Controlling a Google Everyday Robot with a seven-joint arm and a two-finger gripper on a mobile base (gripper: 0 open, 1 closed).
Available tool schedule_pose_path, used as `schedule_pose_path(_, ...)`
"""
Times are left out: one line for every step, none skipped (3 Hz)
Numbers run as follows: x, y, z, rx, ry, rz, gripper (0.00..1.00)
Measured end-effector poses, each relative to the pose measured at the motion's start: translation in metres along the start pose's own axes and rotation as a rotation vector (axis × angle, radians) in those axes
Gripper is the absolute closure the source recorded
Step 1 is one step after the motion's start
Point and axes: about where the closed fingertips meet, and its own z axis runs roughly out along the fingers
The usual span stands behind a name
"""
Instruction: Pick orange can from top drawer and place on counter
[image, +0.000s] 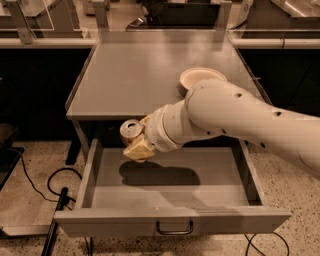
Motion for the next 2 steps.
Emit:
schedule_pose_path(-0.029, -0.037, -0.004, 0.026, -0.01, -0.015, 1.0)
schedule_pose_path(-0.075, -0.068, -0.008, 0.042, -0.029, -0.056, 1.0)
